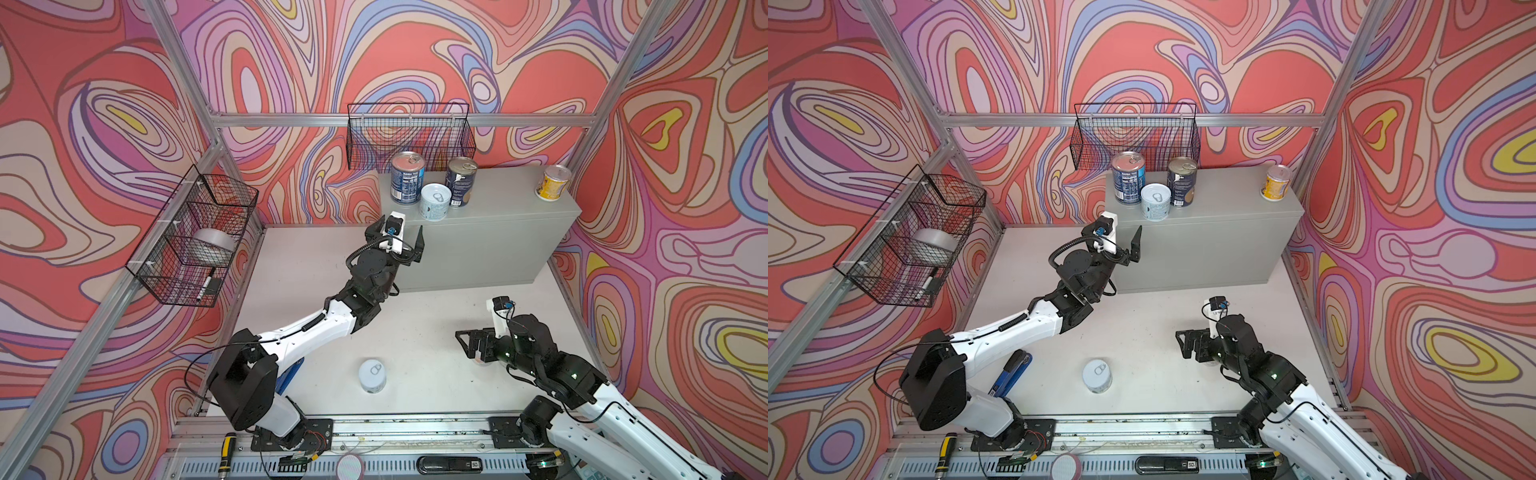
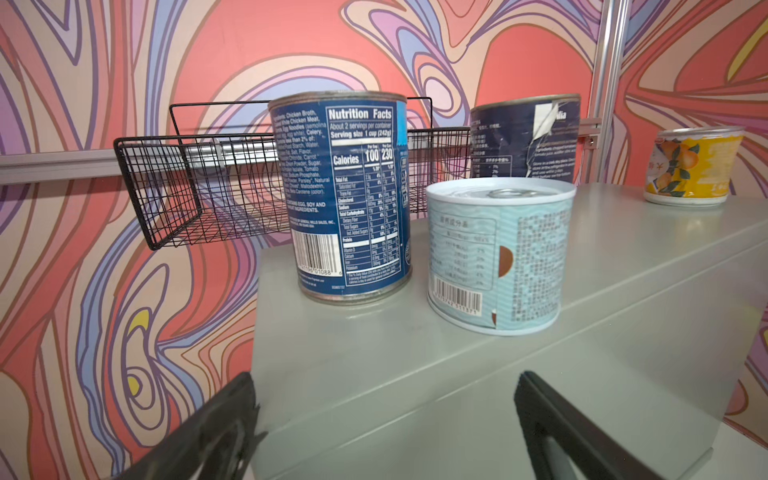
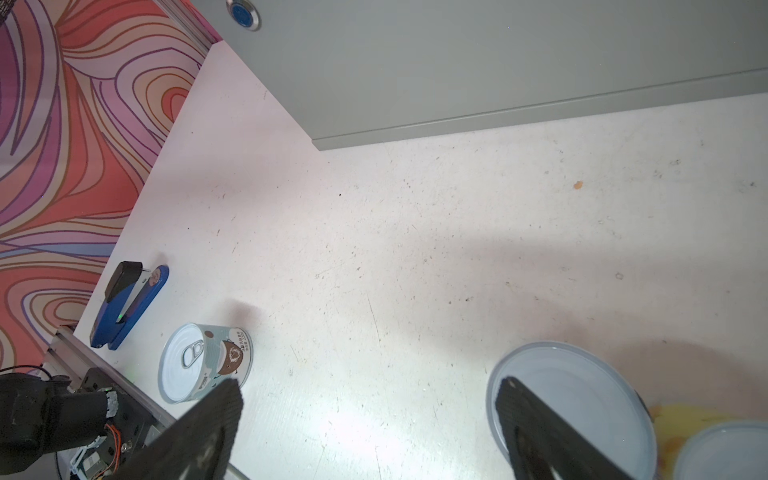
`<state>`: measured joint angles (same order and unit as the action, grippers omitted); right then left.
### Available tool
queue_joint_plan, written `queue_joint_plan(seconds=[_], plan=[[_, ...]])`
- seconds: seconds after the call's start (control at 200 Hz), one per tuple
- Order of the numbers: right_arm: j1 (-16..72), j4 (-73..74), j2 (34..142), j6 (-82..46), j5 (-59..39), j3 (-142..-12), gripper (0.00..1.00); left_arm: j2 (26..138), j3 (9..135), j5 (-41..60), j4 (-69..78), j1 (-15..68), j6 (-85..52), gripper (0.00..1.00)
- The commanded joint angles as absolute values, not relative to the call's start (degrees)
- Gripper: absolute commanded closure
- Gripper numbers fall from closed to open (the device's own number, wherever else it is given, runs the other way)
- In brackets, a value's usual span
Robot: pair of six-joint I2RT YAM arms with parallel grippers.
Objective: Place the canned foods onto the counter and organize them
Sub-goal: 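Open the left gripper and release the white can on the cabinet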
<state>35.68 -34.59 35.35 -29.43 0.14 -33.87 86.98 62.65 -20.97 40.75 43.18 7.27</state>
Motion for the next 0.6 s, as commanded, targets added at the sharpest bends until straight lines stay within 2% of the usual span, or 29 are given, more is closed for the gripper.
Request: queue_joint_plan(seconds=[0.0, 0.16, 0.596], plan=[[35.6, -32.79, 36.32, -28.57, -0.4, -35.63, 0.02, 87.44, 66.18, -19.23, 35.42, 43.33, 6.3, 0.0], [35.61, -33.14, 36.24, -29.07, -0.71, -35.65, 0.01, 89.71, 69.61, -16.08, 31.12, 43.33, 2.88, 0.0], [35.6, -34.37, 33.07, -29.7, -0.64, -34.54, 0.01, 94.67, 75.93, -20.39, 28.64, 43.42, -2.43, 0.0]])
